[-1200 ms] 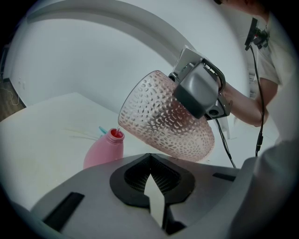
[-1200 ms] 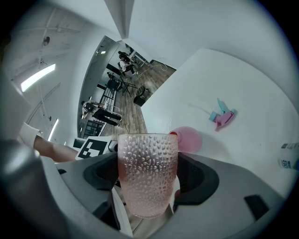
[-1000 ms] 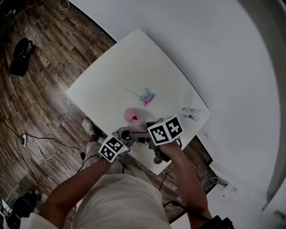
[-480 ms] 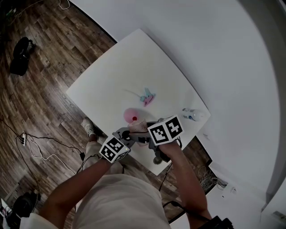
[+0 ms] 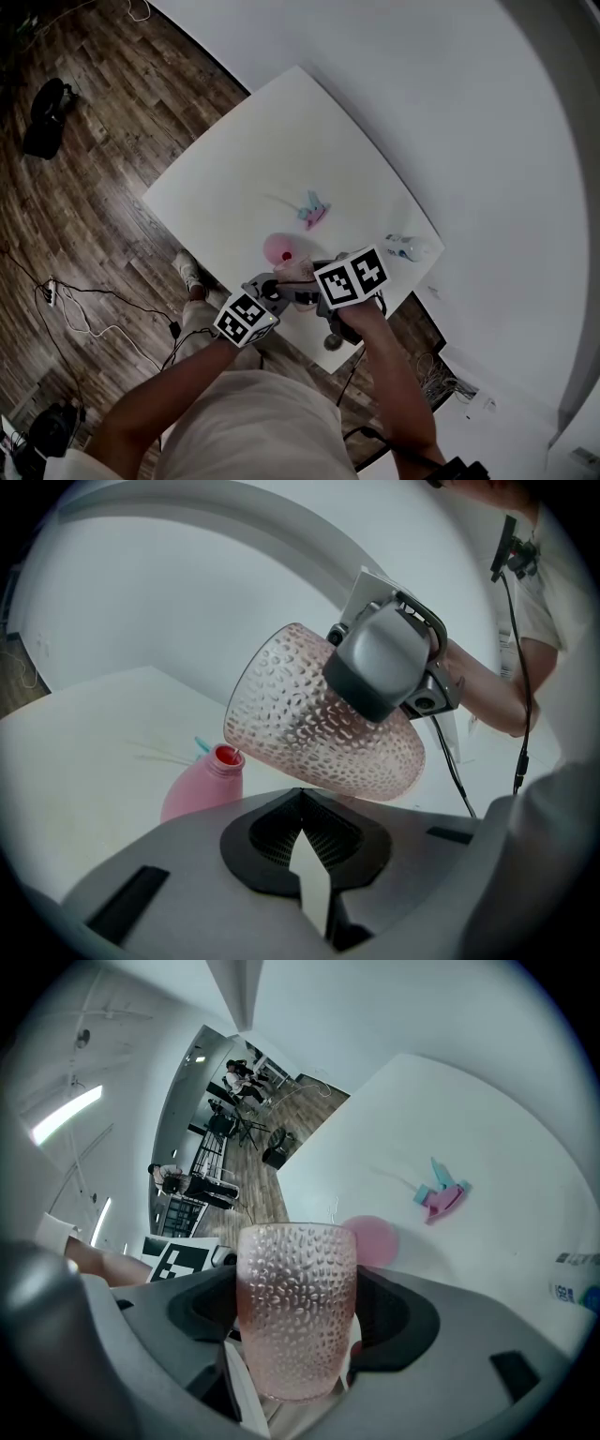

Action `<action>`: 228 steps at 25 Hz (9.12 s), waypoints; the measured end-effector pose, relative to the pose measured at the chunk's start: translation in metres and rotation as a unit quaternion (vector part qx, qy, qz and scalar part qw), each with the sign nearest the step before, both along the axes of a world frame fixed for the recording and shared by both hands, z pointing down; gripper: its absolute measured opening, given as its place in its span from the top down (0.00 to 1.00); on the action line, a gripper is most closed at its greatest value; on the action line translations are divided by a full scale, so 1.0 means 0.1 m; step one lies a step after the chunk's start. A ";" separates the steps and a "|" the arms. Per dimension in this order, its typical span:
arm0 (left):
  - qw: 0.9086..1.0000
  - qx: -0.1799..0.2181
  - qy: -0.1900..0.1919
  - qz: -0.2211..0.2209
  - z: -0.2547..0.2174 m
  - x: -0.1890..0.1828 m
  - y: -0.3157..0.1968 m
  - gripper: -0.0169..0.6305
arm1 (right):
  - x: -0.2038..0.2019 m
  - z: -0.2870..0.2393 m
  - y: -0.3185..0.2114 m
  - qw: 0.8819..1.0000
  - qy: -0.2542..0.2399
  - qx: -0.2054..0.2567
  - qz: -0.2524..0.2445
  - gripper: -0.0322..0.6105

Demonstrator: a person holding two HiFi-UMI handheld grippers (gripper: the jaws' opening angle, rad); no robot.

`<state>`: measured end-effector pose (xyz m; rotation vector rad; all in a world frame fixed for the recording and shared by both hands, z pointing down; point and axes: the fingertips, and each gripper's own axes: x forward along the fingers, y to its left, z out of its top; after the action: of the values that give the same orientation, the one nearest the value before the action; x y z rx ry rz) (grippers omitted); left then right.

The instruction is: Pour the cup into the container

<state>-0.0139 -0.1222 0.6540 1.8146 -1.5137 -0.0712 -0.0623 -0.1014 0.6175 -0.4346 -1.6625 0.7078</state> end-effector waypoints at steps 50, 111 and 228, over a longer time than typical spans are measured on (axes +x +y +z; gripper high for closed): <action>1.000 0.005 -0.007 0.006 -0.06 -0.04 0.05 0.96 | -0.02 -0.07 0.03 0.998 -0.061 -0.002 -0.004 0.39; 0.992 -0.006 -0.093 0.086 -1.04 0.70 -0.20 0.77 | 1.57 -0.91 -0.23 0.831 -0.494 0.230 0.114 0.39; 0.985 0.062 -0.141 0.072 -1.61 -0.95 0.73 0.83 | 1.04 -1.45 -0.49 0.734 -0.390 0.448 0.329 0.50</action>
<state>-0.1094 -0.0488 0.4931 2.0981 -1.5923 0.1724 0.0420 -0.1504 0.4729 0.7146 -2.7620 0.0777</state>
